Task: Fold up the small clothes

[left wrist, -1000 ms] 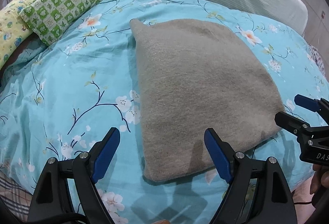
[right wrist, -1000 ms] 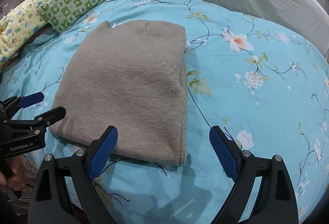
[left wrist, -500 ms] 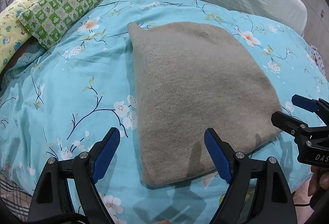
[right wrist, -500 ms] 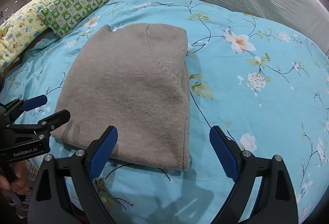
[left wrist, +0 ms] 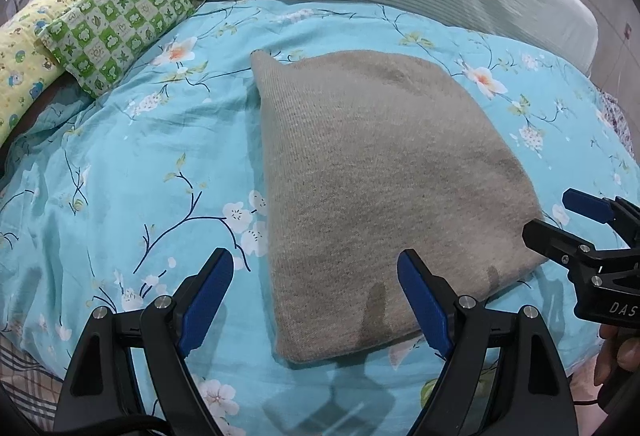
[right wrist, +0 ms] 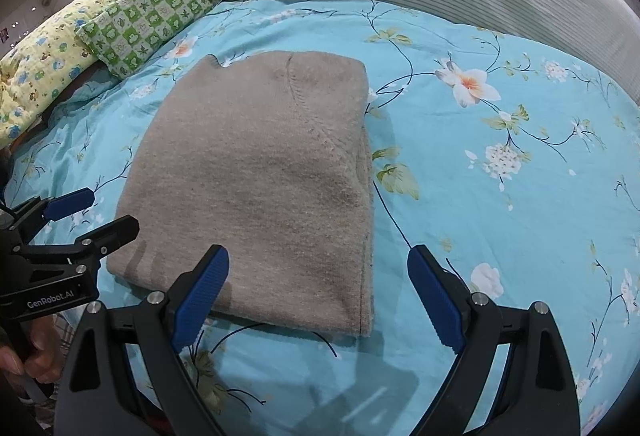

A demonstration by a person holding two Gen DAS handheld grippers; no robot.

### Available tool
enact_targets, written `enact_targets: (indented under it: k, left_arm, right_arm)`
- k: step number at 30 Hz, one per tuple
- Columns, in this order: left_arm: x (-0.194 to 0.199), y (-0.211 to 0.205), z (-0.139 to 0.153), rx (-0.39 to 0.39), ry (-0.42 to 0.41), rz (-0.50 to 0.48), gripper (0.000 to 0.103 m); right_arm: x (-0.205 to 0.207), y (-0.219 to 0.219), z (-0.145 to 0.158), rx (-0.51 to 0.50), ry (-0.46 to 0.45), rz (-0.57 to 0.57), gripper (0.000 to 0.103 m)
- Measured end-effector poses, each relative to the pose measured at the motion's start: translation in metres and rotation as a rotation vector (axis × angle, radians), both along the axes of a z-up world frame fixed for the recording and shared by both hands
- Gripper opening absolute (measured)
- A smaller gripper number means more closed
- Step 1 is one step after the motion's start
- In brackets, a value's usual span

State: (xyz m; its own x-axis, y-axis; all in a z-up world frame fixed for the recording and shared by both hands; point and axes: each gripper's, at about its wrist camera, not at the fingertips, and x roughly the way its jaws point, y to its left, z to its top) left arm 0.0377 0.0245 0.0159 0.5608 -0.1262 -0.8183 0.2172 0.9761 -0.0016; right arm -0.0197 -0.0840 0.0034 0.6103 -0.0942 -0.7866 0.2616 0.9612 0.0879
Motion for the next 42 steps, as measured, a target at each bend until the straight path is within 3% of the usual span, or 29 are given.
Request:
enact_targets:
  k: [42]
  left_arm:
    - [0.0014, -0.0037, -0.0007, 0.008, 0.007, -0.012, 0.085]
  right_arm:
    - [0.0065, 0.0063, -0.0017, 0.026, -0.004, 0.010, 0.091]
